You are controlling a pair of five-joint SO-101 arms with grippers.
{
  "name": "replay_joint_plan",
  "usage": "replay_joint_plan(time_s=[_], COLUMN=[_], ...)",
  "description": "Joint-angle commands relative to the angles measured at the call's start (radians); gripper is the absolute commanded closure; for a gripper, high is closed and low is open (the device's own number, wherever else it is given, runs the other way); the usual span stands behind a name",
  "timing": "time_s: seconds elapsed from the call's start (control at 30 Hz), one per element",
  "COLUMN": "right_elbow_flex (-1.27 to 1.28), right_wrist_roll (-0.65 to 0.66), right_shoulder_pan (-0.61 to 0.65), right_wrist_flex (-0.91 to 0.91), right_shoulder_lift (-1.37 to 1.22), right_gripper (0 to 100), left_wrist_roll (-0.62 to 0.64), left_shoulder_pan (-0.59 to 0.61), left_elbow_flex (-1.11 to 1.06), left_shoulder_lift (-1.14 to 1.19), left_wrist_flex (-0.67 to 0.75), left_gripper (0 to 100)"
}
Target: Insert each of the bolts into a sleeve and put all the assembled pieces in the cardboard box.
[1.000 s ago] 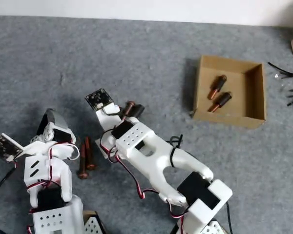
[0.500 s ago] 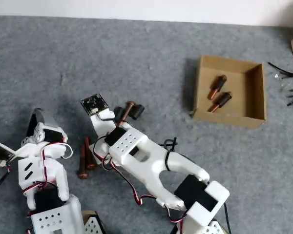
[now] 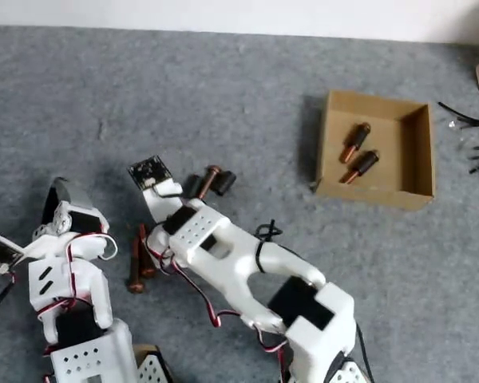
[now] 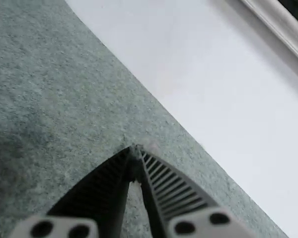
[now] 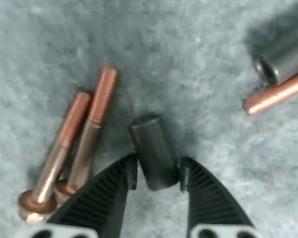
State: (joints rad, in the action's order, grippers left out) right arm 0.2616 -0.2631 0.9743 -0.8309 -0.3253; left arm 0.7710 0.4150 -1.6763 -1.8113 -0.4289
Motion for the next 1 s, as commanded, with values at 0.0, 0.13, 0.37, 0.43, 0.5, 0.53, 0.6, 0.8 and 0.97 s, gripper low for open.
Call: replay_joint_plan(time_s=[0.0,0.13,0.37,0.43,0.5,0.53,0.6,0.8,0.97], right_elbow_flex=[-0.097,-0.196,-0.226,-0.226,-0.223,-0.216,-0.185,-0.01,0.222], right_wrist_roll=[-0.006,-0.006,0.048,0.129,0.184,0.201,0.212,0.218,0.319], right_shoulder_pan=[-0.015,-0.016,-0.021,-0.027,-0.031,-0.041,-0.064,-0.163,-0.222], right_wrist_flex=[-0.062,-0.188,-0.22,-0.22,-0.222,-0.228,-0.232,-0.179,-0.062], right_shoulder_lift=[-0.087,-0.116,-0.114,-0.099,-0.064,-0.041,0.012,0.245,0.49], right_gripper=[86.9,97.8,99.5,99.5,99.5,99.5,99.5,99.5,99.5], left_wrist_roll=[0.006,0.006,0.006,0.006,0.006,0.006,0.006,0.003,0.003], left_shoulder_pan=[0.01,0.01,0.01,0.01,0.008,0.008,0.008,-0.019,-0.064], left_elbow_flex=[-0.004,-0.004,-0.004,-0.005,-0.005,-0.005,-0.005,-0.007,-0.019], left_shoulder_lift=[-0.016,-0.016,-0.016,-0.016,-0.016,-0.016,-0.016,-0.016,-0.016], left_wrist_flex=[0.025,0.025,0.025,0.025,0.025,0.025,0.025,0.021,0.031], left_gripper=[99,99,99,99,99,99,99,99,99])
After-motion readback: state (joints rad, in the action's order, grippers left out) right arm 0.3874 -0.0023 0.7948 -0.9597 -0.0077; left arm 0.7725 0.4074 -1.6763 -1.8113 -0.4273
